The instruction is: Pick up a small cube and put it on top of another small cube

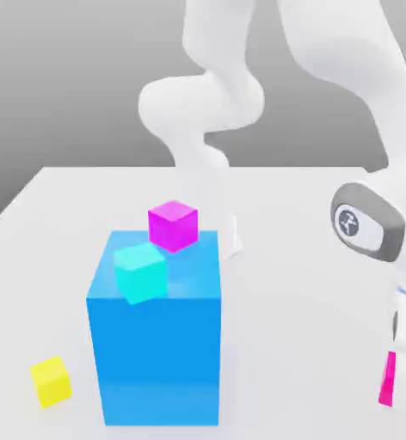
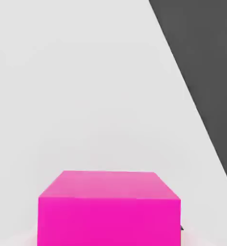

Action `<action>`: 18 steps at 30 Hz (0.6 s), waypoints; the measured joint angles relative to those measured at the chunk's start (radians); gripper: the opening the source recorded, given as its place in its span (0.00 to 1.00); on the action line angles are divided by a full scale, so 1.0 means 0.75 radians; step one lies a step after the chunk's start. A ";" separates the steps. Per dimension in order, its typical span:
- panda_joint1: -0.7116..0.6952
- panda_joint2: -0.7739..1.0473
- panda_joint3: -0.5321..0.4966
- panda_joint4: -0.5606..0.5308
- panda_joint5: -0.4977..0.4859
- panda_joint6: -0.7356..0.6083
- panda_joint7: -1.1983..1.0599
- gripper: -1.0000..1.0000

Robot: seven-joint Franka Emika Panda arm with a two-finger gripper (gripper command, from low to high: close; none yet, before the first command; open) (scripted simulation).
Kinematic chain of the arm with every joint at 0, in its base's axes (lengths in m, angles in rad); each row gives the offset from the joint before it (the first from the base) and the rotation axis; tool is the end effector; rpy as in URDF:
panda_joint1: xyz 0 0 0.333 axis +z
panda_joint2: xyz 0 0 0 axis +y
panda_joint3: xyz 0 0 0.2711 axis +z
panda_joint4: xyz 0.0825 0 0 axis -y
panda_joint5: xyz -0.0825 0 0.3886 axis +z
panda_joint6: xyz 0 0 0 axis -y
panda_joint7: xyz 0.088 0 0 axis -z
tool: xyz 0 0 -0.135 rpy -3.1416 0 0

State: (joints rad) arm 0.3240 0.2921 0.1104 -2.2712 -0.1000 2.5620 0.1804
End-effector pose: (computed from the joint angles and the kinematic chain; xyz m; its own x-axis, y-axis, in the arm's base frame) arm 0.4764 0.2246 0.1544 0.9450 0.3269 0.0049 0.3267 -0.9448 0.0226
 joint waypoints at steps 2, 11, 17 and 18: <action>-0.044 -0.099 -0.038 -0.004 0.009 -0.089 -0.049 0.00; -0.323 -0.526 -0.190 -0.019 0.054 -0.491 -0.279 0.00; -0.425 -0.743 -0.329 -0.052 0.078 -0.687 -0.423 0.00; -0.430 -0.736 -0.337 -0.080 0.080 -0.653 -0.431 0.00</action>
State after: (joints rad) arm 0.0013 -0.2596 -0.1420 -2.3311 -0.0401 2.0726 -0.1429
